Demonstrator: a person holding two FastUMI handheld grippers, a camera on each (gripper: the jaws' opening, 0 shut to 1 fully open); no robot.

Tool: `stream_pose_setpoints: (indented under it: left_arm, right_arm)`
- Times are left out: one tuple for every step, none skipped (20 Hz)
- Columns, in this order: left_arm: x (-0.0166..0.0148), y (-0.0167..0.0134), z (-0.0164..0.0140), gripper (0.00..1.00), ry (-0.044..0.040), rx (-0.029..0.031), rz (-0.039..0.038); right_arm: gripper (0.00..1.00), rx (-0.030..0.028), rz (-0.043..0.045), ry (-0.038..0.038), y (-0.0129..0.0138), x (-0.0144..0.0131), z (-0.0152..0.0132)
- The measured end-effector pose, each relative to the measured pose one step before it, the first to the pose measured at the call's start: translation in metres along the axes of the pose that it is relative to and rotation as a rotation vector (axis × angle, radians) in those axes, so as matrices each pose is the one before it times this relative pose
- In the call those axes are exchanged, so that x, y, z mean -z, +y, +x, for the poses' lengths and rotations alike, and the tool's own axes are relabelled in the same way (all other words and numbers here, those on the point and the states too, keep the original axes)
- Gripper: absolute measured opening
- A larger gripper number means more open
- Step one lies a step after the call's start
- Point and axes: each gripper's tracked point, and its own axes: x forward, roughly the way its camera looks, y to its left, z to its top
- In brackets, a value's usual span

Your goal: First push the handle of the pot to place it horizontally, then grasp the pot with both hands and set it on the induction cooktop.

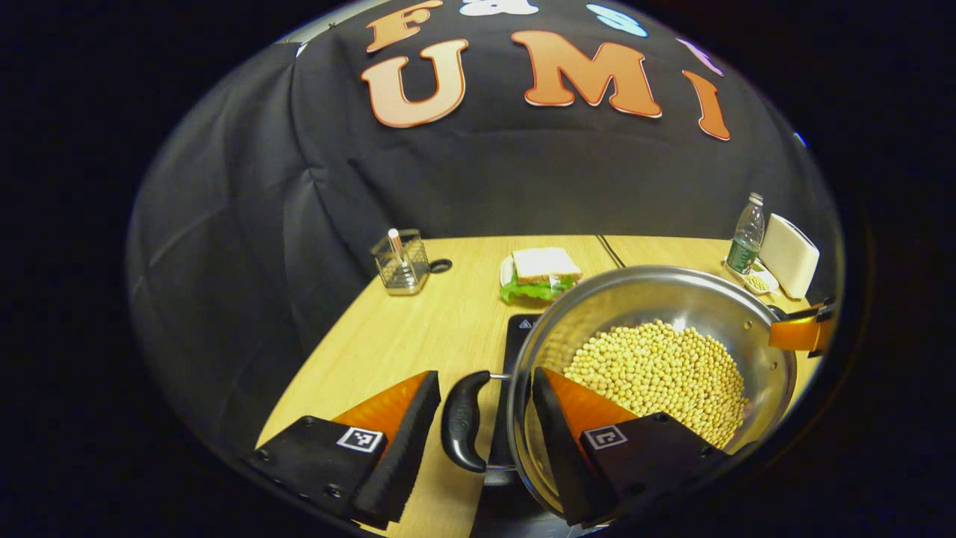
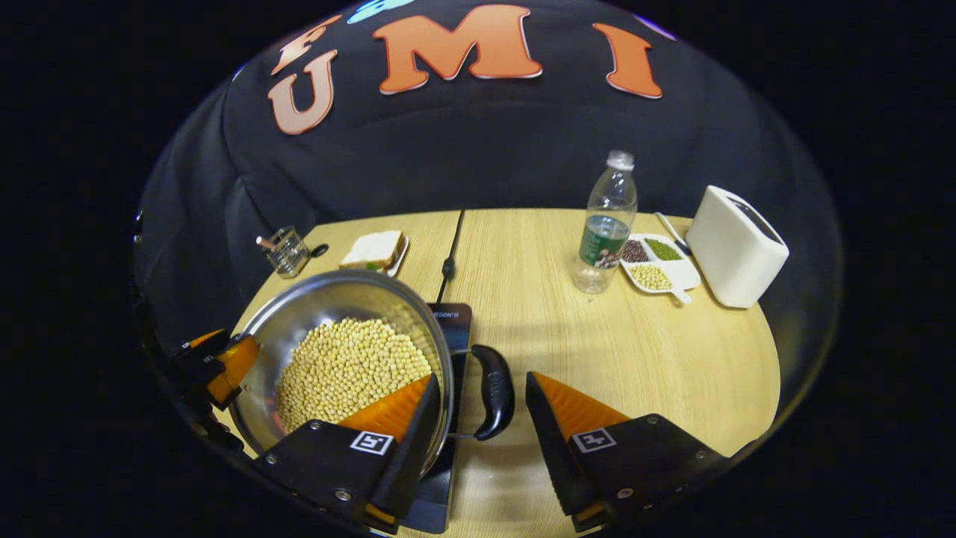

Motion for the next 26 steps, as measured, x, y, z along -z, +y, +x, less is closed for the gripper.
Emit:
stream_pose_setpoints:
  left_arm:
    - [-0.00889,0.00032,-0.00833,0.83,-0.02941,-0.01119,-0.00062]
    - [-0.00793,-0.00058,-0.00769,0.83,-0.02363,-0.00574,-0.00552]
    - [-0.00772,-0.00143,-0.00753,0.82,-0.01998,-0.0032,-0.00606]
    - [-0.00631,-0.00263,-0.00818,0.82,-0.01689,0.00148,-0.00419]
    - [-0.00828,-0.0031,-0.0088,0.82,-0.01924,-0.00133,-0.00456]
    - [-0.00717,-0.00358,-0.0068,0.82,-0.01847,-0.00122,-0.00477]
    - [-0.00995,-0.00128,-0.00539,0.82,-0.02069,-0.0061,-0.00614]
    - [-0.00693,-0.0032,-0.00661,0.82,-0.0184,0.0019,-0.00589]
    - [-0.00863,-0.00526,-0.00594,0.82,-0.01898,0.00392,-0.00949]
    - [-0.00738,-0.00486,-0.00073,0.82,-0.0165,0.00787,-0.01096]
    - [-0.00964,-0.00688,-0.00729,0.82,-0.01829,0.00833,-0.01294]
    - [-0.0104,-0.00562,-0.00714,0.82,-0.02228,0.00991,-0.01155]
    - [-0.0123,-0.00722,-0.0071,0.82,-0.02448,0.01062,-0.00793]
    - [-0.0116,-0.00588,-0.00826,0.82,-0.02889,0.00962,-0.0051]
    - [-0.01323,-0.00701,-0.00671,0.82,-0.02958,0.00852,-0.01043]
    - [-0.01202,-0.00704,-0.00775,0.88,-0.02812,0.01131,-0.01341]
    - [-0.0141,-0.00916,-0.00877,0.82,-0.03019,0.01694,-0.01599]
    - [-0.01111,-0.00654,-0.00734,0.82,-0.02231,0.01193,-0.01381]
    - [-0.01557,-0.00878,-0.00722,0.83,-0.02803,0.01486,-0.01363]
    - [-0.01122,-0.00482,-0.00704,0.84,-0.02315,0.01167,-0.01156]
    - [-0.01504,-0.00766,-0.00731,0.86,-0.02907,0.01464,-0.01261]
    - [-0.01119,-0.00726,-0.00871,0.89,-0.02529,0.0163,-0.00883]
    - [-0.01345,-0.00794,-0.00653,0.92,-0.024,0.01437,-0.00486]
    - [-0.01288,-0.00591,-0.00932,0.94,-0.02563,0.00891,-0.00346]
    - [-0.01359,-0.00712,-0.00768,0.95,-0.02565,0.01646,-0.00494]
    - [-0.01204,-0.00851,-0.00869,0.96,-0.02679,0.01509,-0.00592]
  right_arm:
    - [0.73,0.00183,0.00771,-0.03879,-0.00456,-0.01109,-0.00832]
    - [0.73,0.00119,0.00697,-0.035,-0.004,-0.00892,-0.01088]
    - [0.73,0.00027,0.0056,-0.03584,-0.00319,-0.00929,-0.00904]
    - [0.74,0.00014,0.00278,-0.03649,-0.00455,-0.00842,-0.00938]
    - [0.74,0.00116,0.00006,-0.03685,-0.00591,-0.01061,-0.00991]
    - [0.73,0.00329,-0.00454,-0.03479,-0.00608,-0.00956,-0.01281]
    - [0.73,0.00327,-0.00697,-0.03554,-0.00424,-0.00988,-0.01011]
    - [0.73,0.00182,-0.0096,-0.03516,-0.00306,-0.00812,-0.00879]
    - [0.73,0.00381,-0.01043,-0.03172,-0.00466,-0.00933,-0.00884]
    - [0.73,0.00202,-0.01134,-0.03215,-0.00321,-0.00725,-0.00708]
    - [0.73,0.00342,-0.00905,-0.03213,-0.00337,-0.00882,-0.00559]
    - [0.75,0.00155,-0.00602,-0.03169,-0.00667,-0.01124,-0.01173]
    - [0.75,0.00346,-0.0028,-0.0313,-0.00506,-0.00985,-0.00771]
    - [0.77,0.00421,0.00106,-0.03216,-0.00739,-0.01115,-0.01068]
    - [0.77,0.00537,0.00114,-0.03342,-0.00681,-0.01123,-0.00859]
    - [0.78,0.00752,-0.00134,-0.03878,-0.00758,-0.01194,-0.00842]
    - [0.79,0.01067,-0.0033,-0.04079,-0.00793,-0.01286,-0.00758]
    - [0.8,0.00863,-0.00413,-0.03865,-0.00979,-0.01331,-0.00864]
    - [0.8,0.0062,-0.00343,-0.03596,-0.00777,-0.01312,-0.00704]
    - [0.81,0.00711,-0.00288,-0.03173,-0.00658,-0.01172,-0.00769]
    - [0.81,0.00388,-0.00112,-0.03369,-0.00667,-0.01259,-0.00727]
    - [0.82,0.00529,-0.00042,-0.03151,-0.0097,-0.01347,-0.00775]
    - [0.82,0.00594,-0.00133,-0.03527,-0.00799,-0.0126,-0.00633]
    - [0.82,0.00706,-0.0012,-0.03249,-0.0083,-0.01131,-0.0076]
    - [0.82,0.00657,-0.00147,-0.03254,-0.00727,-0.01213,-0.00705]
    - [0.82,0.00422,-0.00246,-0.03086,-0.00724,-0.01228,-0.00804]
